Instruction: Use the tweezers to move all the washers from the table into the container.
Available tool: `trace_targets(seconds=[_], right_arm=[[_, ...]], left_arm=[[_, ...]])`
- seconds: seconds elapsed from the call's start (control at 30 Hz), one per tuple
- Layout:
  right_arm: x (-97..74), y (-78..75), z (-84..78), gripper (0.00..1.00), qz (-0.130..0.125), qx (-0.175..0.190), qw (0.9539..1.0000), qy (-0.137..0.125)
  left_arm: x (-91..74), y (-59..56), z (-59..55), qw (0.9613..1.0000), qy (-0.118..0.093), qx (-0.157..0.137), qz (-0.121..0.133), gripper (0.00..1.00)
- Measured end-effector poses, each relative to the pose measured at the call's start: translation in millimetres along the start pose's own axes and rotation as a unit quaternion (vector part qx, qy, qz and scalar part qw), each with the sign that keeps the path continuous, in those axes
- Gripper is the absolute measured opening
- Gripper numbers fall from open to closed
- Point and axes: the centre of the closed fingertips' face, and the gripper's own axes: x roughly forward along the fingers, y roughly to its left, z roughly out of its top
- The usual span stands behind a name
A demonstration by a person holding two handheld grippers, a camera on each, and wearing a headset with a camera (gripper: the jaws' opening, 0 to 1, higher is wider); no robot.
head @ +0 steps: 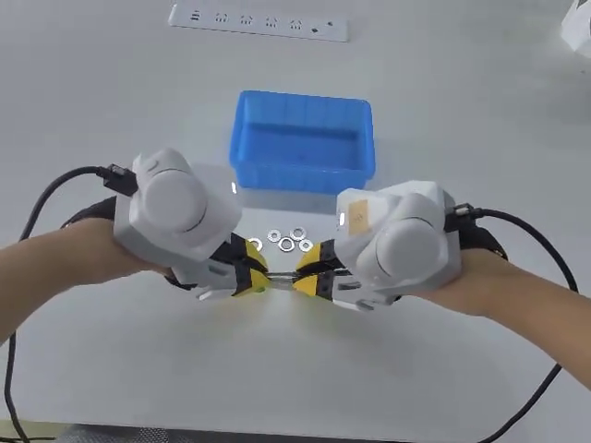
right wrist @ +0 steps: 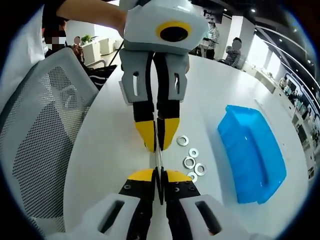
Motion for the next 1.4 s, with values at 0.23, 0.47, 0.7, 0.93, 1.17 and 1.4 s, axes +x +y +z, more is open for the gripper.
trace_targets(seconds=[0.23, 0.47, 0.7, 0.93, 1.17, 1.4], right_arm=[[-5.9, 1.7, 0.9, 0.08, -0.003, 0.003, 0.9999, -0.010], [-11.2, 4.6, 3.6, 0.08, -0.013, 0.009, 0.9992, -0.036], [-15.1, 5.0, 4.6, 0.07, -0.020, -0.001, 0.9989, -0.043], [-19.0, 3.8, 6.9, 0.07, -0.026, 0.005, 0.9978, -0.060], [-23.8, 2.0, 5.5, 0.08, -0.030, 0.019, 0.9964, -0.077], [-27.7, 2.2, 3.3, 0.08, -0.031, 0.017, 0.9959, -0.084]], left_arm=[[-13.1, -7.6, 17.1, 0.9993, -0.016, 0.025, -0.023, 0.09], [-21.7, -12.2, 34.0, 0.9984, -0.042, 0.023, -0.029, 0.09], [-22.1, -15.5, 41.1, 0.9980, -0.051, 0.029, -0.023, 0.08], [-24.1, -16.8, 53.9, 0.9967, -0.077, 0.022, -0.014, 0.08], [-21.1, -16.2, 64.9, 0.9951, -0.095, 0.023, -0.011, 0.08], [-15.6, -19.8, 77.3, 0.9929, -0.113, 0.034, -0.017, 0.08]])
